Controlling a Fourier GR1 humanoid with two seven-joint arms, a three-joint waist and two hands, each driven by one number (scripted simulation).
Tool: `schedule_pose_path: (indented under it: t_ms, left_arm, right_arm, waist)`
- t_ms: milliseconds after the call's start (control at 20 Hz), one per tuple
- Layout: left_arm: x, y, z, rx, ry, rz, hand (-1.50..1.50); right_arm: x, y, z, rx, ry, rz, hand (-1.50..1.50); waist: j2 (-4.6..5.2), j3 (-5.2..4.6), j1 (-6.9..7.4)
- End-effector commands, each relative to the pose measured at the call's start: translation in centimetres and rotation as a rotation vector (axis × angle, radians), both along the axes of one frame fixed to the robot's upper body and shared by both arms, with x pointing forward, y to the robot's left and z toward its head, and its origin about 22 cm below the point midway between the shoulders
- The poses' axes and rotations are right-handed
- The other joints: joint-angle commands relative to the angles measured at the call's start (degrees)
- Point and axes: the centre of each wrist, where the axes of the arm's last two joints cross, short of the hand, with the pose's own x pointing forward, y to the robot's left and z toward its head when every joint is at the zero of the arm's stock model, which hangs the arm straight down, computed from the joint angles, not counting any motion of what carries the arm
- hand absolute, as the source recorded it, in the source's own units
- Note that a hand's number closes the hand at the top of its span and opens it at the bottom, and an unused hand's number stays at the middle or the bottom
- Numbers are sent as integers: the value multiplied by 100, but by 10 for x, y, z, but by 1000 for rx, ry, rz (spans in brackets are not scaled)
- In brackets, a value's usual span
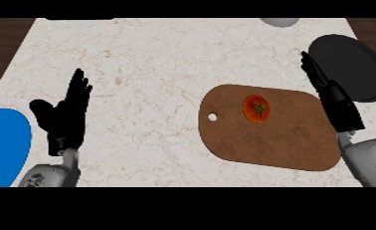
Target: Pick the tomato from the cutting board and place it in the pan
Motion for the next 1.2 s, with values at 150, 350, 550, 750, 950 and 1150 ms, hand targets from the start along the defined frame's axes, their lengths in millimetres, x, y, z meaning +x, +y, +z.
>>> schedule_pose_path:
  t_ms: [150, 350, 550, 750, 950, 1150]
  left_arm:
    - [16, -15, 24, 160, -46, -279, 0]
    - [12, -25, 27, 177, -49, -412, 0]
    - [17, 1, 33, 194, -35, -452, 0]
    - [2, 9, 17, 164, -1, -443, 0]
    - [6, 4, 27, 182, -7, -454, 0]
    - [-4, 3, 22, 169, -16, -457, 0]
  right_arm:
    - [49, 11, 17, 171, 112, 134, -150]
    - [45, -37, 50, -568, -59, 93, 150]
    - [39, -4, -50, -94, -74, -85, -150]
    - [34, -19, -66, -100, -14, 31, -150]
    - [46, -19, -41, -362, 96, 131, -150]
    - [65, 8, 2, -557, 138, 133, -150]
  waist:
    - [-140, -55, 181]
    - [-126, -125, 310]
    - [-134, -49, 179]
    - [-194, -63, 80]
    - [-202, -68, 77]
    - [-238, -76, 43]
